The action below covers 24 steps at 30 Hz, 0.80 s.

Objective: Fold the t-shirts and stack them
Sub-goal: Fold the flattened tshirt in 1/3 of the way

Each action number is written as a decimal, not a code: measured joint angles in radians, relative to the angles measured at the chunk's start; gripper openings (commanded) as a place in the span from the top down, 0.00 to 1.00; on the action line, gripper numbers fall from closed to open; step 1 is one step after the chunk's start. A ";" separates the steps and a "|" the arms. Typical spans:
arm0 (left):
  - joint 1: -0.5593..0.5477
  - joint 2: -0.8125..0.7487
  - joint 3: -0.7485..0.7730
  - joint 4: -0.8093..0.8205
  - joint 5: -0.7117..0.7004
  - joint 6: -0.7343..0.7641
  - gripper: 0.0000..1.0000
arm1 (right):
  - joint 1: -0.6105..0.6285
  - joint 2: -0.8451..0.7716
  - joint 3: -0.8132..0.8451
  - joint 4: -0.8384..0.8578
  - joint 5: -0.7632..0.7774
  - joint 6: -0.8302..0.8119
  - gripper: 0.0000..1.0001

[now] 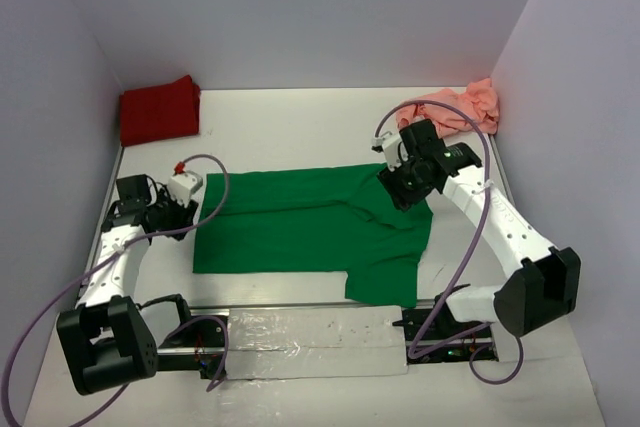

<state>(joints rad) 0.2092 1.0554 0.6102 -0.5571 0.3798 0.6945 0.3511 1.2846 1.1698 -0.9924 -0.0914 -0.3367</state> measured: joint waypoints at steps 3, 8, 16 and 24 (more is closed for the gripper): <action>0.002 0.051 0.013 0.159 -0.001 -0.132 0.46 | 0.000 0.051 -0.005 0.029 -0.022 0.015 0.47; 0.002 0.173 0.093 0.293 0.007 -0.303 0.46 | 0.001 0.177 -0.024 0.074 -0.040 0.050 0.47; 0.002 0.193 0.124 0.377 0.053 -0.444 0.45 | 0.055 0.309 -0.026 0.098 -0.068 0.094 0.49; 0.002 0.188 0.119 0.409 0.064 -0.495 0.43 | 0.288 0.308 -0.031 0.170 0.019 0.116 0.54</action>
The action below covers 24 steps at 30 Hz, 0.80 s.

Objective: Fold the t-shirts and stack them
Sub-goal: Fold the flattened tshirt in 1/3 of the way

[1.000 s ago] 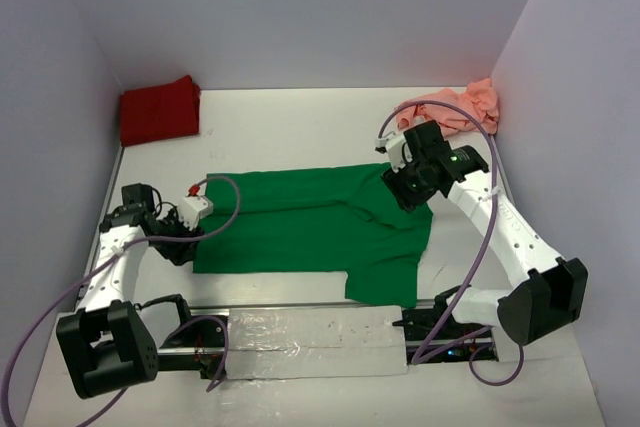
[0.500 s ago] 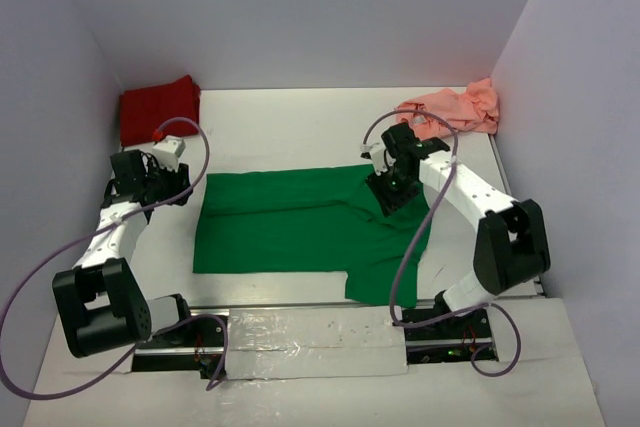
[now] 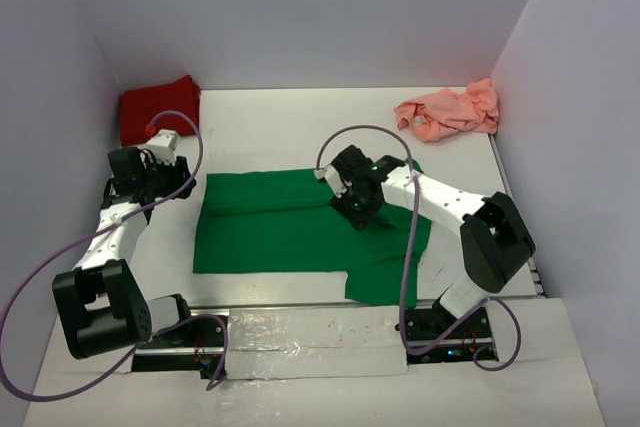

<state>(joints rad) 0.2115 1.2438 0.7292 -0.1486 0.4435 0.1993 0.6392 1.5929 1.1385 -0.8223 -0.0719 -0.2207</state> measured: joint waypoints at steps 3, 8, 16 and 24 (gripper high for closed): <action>0.000 -0.005 -0.007 0.011 0.001 -0.012 0.43 | 0.066 0.002 -0.016 0.035 0.083 0.000 0.55; 0.000 -0.032 -0.026 0.021 0.006 -0.031 0.43 | 0.106 0.048 -0.049 0.092 0.271 0.000 0.60; 0.000 -0.043 -0.027 0.027 0.018 -0.042 0.43 | 0.108 0.100 -0.088 0.137 0.439 -0.002 0.75; 0.000 -0.043 -0.027 0.028 0.037 -0.056 0.43 | 0.119 0.100 -0.089 0.158 0.445 0.002 0.73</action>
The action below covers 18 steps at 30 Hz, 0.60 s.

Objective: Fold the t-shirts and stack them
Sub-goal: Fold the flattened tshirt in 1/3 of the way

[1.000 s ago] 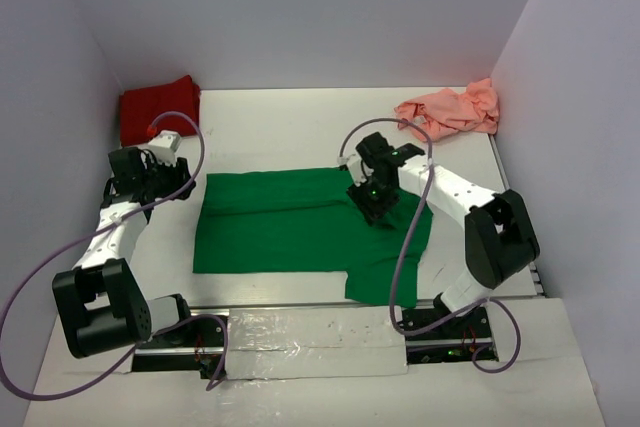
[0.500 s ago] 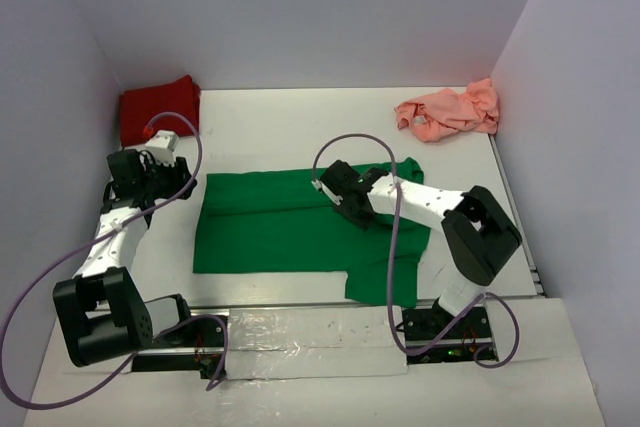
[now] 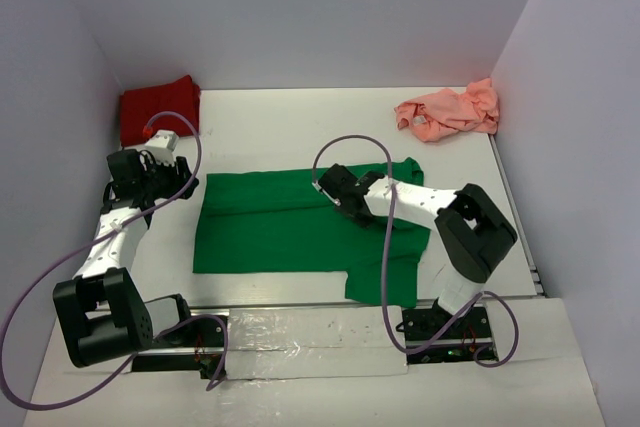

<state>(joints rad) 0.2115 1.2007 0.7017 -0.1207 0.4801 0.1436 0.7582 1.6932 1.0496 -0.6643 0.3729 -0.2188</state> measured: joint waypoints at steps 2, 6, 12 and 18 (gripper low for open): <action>0.000 0.000 0.000 0.000 0.002 -0.001 0.43 | 0.007 0.000 0.000 0.000 -0.003 0.002 0.72; 0.000 0.000 0.000 0.000 0.004 -0.001 0.43 | 0.015 0.012 0.005 0.000 -0.026 0.008 0.72; 0.000 0.000 0.000 0.000 0.008 -0.001 0.43 | 0.017 0.044 0.018 0.001 -0.065 0.017 0.69; 0.000 0.000 -0.005 0.000 0.012 -0.001 0.43 | 0.018 0.070 0.026 0.012 -0.067 0.016 0.67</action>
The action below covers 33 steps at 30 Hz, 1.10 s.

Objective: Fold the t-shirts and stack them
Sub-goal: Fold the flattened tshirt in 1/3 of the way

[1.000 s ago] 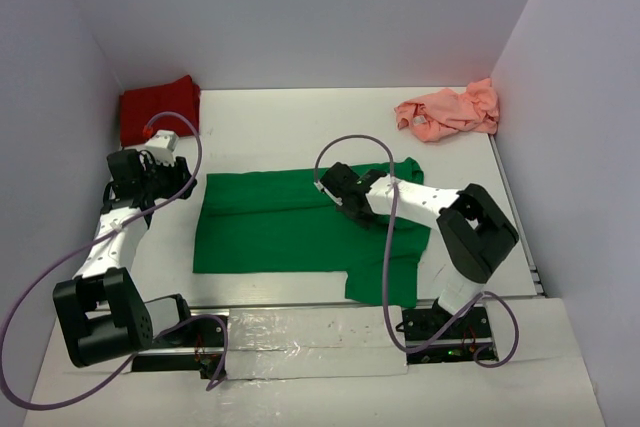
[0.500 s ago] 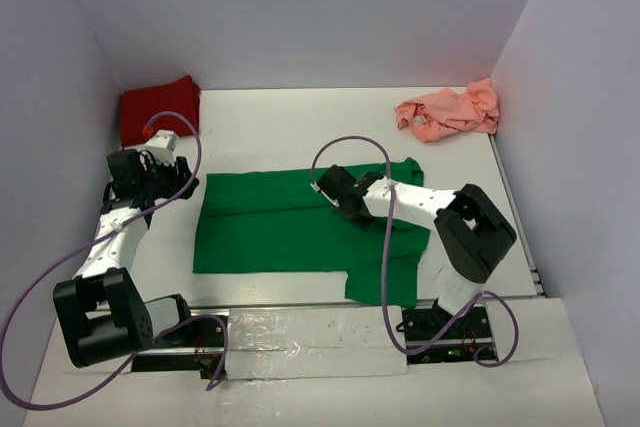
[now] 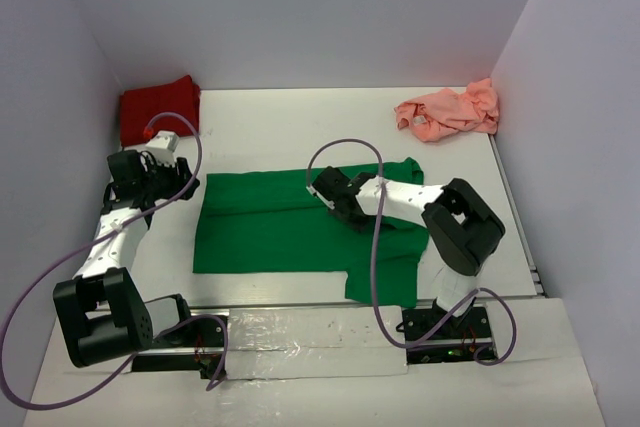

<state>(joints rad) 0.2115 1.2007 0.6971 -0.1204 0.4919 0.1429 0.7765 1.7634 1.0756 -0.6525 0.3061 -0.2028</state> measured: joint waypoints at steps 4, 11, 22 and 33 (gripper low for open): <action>0.000 -0.004 -0.008 0.000 0.002 0.000 0.43 | 0.000 0.008 0.005 0.011 0.005 -0.003 0.67; 0.000 -0.033 -0.036 0.002 0.002 0.000 0.43 | 0.000 0.013 0.005 0.043 0.063 -0.019 0.68; 0.000 -0.055 -0.052 0.005 0.002 0.004 0.44 | 0.000 0.040 0.011 0.061 0.096 -0.029 0.68; 0.000 -0.058 -0.052 0.004 0.003 0.018 0.45 | 0.000 0.058 0.032 0.050 0.076 -0.024 0.78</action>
<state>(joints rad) 0.2115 1.1427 0.6453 -0.1165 0.4950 0.1612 0.7765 1.8217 1.1080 -0.6022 0.3824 -0.2268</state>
